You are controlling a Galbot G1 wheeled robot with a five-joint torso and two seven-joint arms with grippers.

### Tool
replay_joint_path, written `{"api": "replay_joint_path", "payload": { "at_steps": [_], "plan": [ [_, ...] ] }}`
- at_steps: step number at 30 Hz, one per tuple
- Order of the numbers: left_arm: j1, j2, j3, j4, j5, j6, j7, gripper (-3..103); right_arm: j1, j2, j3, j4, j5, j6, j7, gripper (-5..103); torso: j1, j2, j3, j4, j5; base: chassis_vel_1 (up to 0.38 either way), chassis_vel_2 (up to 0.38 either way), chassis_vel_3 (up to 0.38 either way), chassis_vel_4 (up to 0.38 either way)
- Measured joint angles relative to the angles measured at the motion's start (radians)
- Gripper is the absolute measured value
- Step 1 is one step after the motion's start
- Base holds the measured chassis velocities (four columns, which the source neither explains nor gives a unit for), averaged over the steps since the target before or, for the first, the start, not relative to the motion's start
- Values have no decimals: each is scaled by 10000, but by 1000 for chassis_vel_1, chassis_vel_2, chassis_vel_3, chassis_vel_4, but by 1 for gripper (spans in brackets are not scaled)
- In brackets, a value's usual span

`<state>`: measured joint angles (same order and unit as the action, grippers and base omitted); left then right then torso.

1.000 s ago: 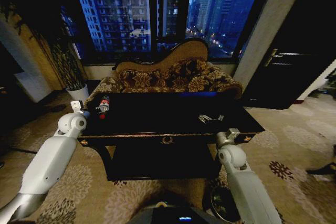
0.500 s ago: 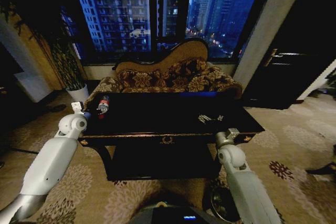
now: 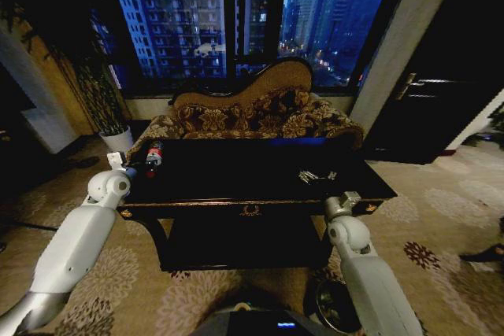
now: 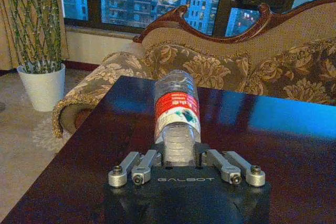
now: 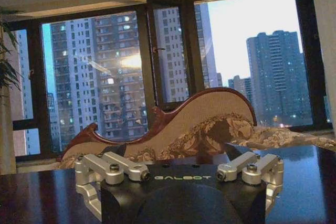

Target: Move to the front of the table and place the trash on the table into the trash bin.

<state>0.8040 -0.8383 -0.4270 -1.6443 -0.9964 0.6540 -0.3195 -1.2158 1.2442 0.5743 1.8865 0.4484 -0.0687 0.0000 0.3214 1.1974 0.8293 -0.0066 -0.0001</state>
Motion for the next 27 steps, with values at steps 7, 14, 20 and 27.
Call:
{"api": "replay_joint_path", "payload": {
  "at_steps": [7,14,20,27],
  "plan": [
    [379,131,-322,-495,1299,-1481,1592,26,-86,80,52,93,16,30,0,100,0,0,0,-1,0,0,0,0,0],
    [1535,513,-928,-1602,3667,-4211,4106,26,-374,84,-234,786,370,-319,-1,100,0,0,-1,0,0,0,0,0,0],
    [2575,672,-1113,-2720,3989,-4972,4670,26,-935,-33,-674,1441,1049,-530,1,100,0,1,-1,-2,1,0,0,0,0],
    [3865,629,-1505,-4571,4305,-5048,4564,26,-1361,-25,-640,2813,3632,-1623,3,100,0,1,-2,3,0,0,0,0,0]
  ]
}}
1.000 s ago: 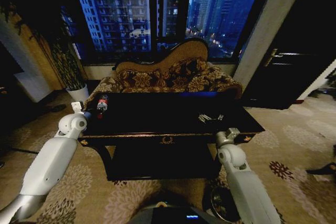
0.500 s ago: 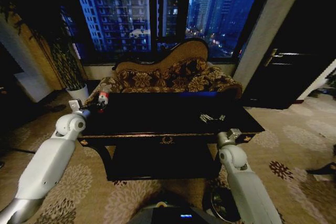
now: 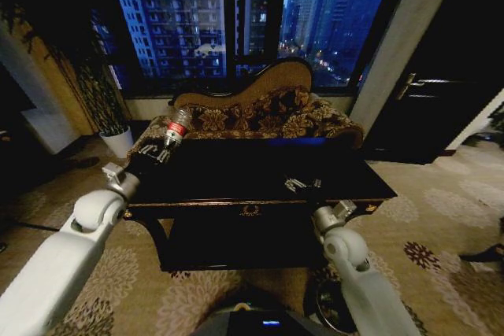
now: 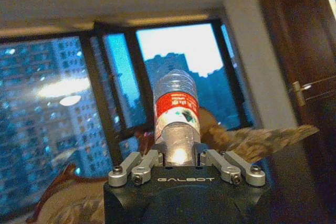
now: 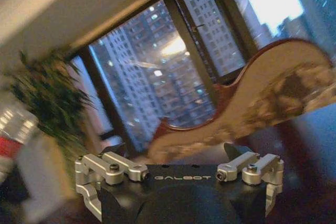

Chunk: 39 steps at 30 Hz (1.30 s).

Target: Move to the front of the table and place the trash on the table into the trash bin.

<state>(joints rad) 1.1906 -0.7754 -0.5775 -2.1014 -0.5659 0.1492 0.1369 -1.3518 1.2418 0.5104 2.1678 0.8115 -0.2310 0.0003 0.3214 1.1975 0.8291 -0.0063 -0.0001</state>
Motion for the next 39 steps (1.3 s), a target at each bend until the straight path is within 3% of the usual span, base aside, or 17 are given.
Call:
{"api": "replay_joint_path", "payload": {
  "at_steps": [2,11,17,20,29,34,39],
  "plan": [
    [286,-15,-34,-679,116,22,-23,26,2,-31,155,654,1220,-540,0,100,0,0,0,-3,0,0,0,0,0],
    [256,218,492,-1268,242,-90,85,26,-101,64,27,2212,2562,-1512,0,100,2,0,0,-1,0,0,0,0,0],
    [-208,369,1156,-1043,307,-412,350,26,-237,-76,-29,2749,2593,-1581,0,100,2,0,1,-2,1,0,0,0,0],
    [-947,401,2144,-1005,379,-613,454,26,-325,-176,-84,2915,2556,-1582,-2,100,2,0,2,-4,0,0,0,0,0],
    [-2416,513,3868,-983,482,-842,567,26,-405,-220,-147,2886,2490,-1611,-3,100,2,0,2,-3,1,0,0,0,0],
    [-3147,263,4577,-728,478,-872,570,26,-423,-177,-147,2886,2458,-1619,-3,100,2,-1,2,-2,1,0,0,0,0],
    [-4052,-447,5655,-270,629,-722,362,26,-339,-331,-119,2917,2455,-1620,-3,100,2,-1,2,-4,1,0,0,0,0]
  ]
}}
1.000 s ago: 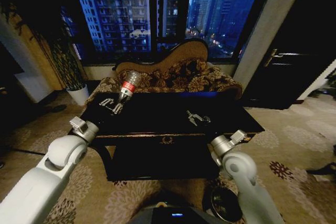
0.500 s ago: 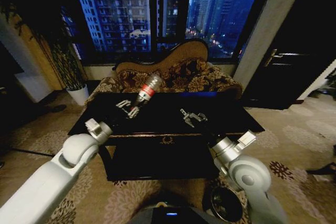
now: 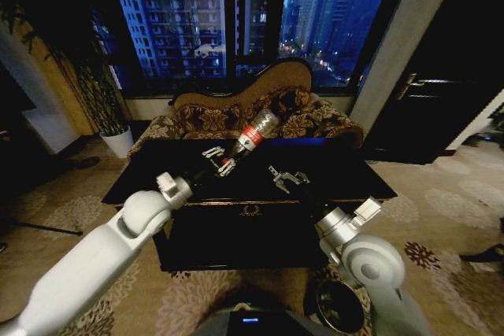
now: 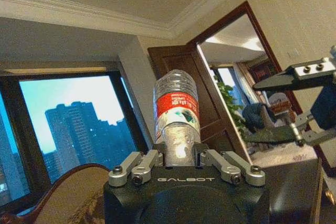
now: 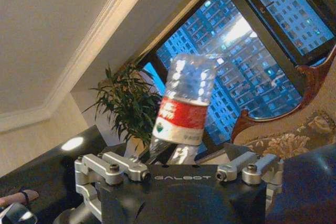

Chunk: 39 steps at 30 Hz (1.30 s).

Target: Move to the front of the table and place the trash on the table into the trash bin.

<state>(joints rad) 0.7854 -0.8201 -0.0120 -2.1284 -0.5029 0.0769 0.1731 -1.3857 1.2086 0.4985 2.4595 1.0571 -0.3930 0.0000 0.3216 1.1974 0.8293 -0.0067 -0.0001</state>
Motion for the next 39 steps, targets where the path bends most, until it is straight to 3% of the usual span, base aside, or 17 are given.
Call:
{"api": "replay_joint_path", "payload": {
  "at_steps": [9,34,37,38,39],
  "plan": [
    [-215,-773,994,-198,47,507,-763,26,456,-154,171,-287,139,18,-1,100,-1,0,0,0,2,0,0,0,0],
    [-396,-496,2208,-689,-305,762,-1071,26,1310,-351,157,-1115,259,132,1,103,0,0,0,1,0,0,0,0,0],
    [-406,-504,2209,-674,-301,769,-1099,26,1291,-368,151,-1159,235,283,2,100,0,0,0,1,0,0,0,0,0],
    [-394,-504,2209,-663,-292,770,-1114,26,1266,-384,155,-1181,217,372,2,90,0,0,0,1,0,0,0,0,0],
    [-394,-504,2209,-663,-292,770,-1114,26,1266,-384,155,-1181,217,372,2,90,0,0,0,1,0,0,0,0,0]
  ]
}}
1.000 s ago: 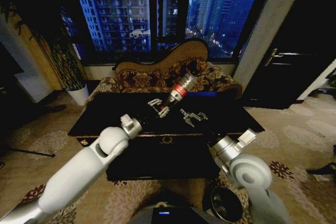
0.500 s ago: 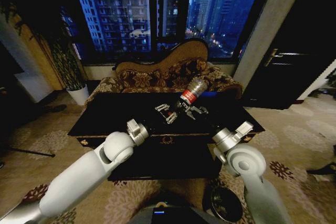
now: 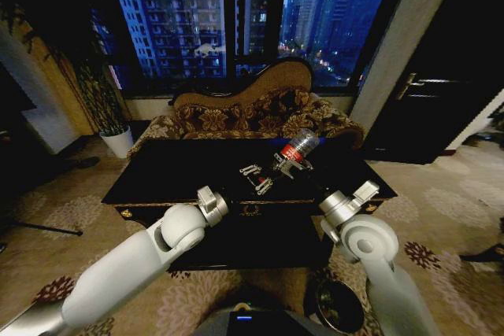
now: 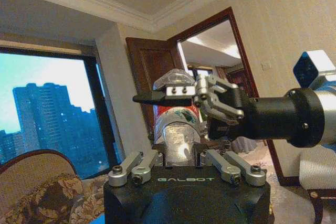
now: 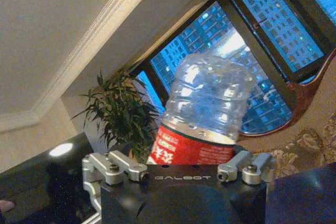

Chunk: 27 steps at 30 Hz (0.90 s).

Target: Move to the front of the table and place the trash on the table into the trash bin.

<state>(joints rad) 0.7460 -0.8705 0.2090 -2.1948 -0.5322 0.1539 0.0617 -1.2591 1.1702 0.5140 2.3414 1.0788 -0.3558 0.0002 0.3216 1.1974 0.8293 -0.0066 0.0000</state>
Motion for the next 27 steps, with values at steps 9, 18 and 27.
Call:
{"api": "replay_joint_path", "payload": {
  "at_steps": [9,18,27],
  "plan": [
    [256,142,-42,-92,26,13,-28,23,-126,45,38,5,-97,244,-7,58,0,0,0,0,-1,0,0,0,0],
    [489,288,-314,-294,23,91,-84,38,-213,192,-8,85,-272,275,-6,38,-1,1,0,0,-1,0,0,0,0],
    [1003,275,-1351,-407,-40,311,-108,72,-230,257,-50,87,-375,297,-10,25,-1,0,-1,1,-2,0,0,0,0]
  ]
}}
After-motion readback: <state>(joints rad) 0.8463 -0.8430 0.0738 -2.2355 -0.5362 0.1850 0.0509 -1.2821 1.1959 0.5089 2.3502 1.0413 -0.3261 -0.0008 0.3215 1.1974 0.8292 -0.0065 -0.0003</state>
